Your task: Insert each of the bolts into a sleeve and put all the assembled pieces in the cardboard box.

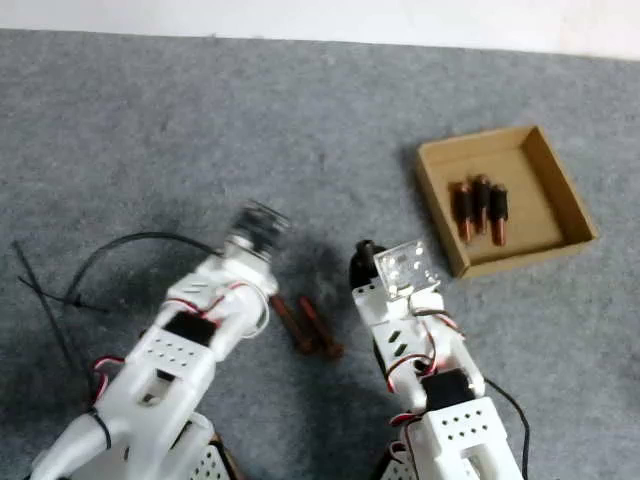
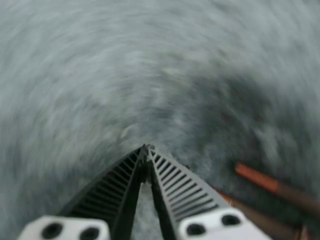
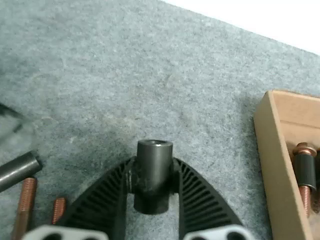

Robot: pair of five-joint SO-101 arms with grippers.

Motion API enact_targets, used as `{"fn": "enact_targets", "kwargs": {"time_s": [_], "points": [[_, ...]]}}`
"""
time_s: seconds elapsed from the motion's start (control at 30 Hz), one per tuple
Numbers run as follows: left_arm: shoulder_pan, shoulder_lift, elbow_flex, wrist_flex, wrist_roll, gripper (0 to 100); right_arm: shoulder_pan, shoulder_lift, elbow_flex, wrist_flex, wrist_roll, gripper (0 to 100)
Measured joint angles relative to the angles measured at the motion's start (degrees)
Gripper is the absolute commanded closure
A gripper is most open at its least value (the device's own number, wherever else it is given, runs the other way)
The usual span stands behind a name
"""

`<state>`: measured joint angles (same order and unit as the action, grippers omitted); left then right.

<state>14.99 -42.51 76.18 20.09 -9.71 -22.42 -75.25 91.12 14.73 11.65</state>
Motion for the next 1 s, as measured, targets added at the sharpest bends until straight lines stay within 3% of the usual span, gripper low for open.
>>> {"fn": "enact_targets", "kwargs": {"time_s": [0.07, 0.33, 0.43, 0.53, 0.77, 1.0], "points": [[1.8, 0.0, 0.0, 0.1, -7.4, 99, 0.4, 0.0, 0.0, 0.0, 0.0, 99.4], [5.1, -5.2, -3.4, 18.2, -20.5, 99, 2.1, 0.0, 0.0, 0.0, 0.0, 99.4], [7.5, -6.2, -4.8, 21.6, -25.2, 99, 2.9, 0.0, 0.0, 0.0, 0.0, 99.4], [11.4, -6.2, -8.0, 24.3, -28.6, 99, 6.9, -0.1, 0.0, 0.0, -0.6, 99.4], [15.8, -6.2, -12.0, 29.9, -41.2, 99, 16.5, -0.1, 0.0, 0.0, -12.0, 99.4], [21.5, -6.2, -14.2, 39.3, -52.6, 99, 24.4, -0.1, 0.0, 0.0, -13.1, 99.4]]}}
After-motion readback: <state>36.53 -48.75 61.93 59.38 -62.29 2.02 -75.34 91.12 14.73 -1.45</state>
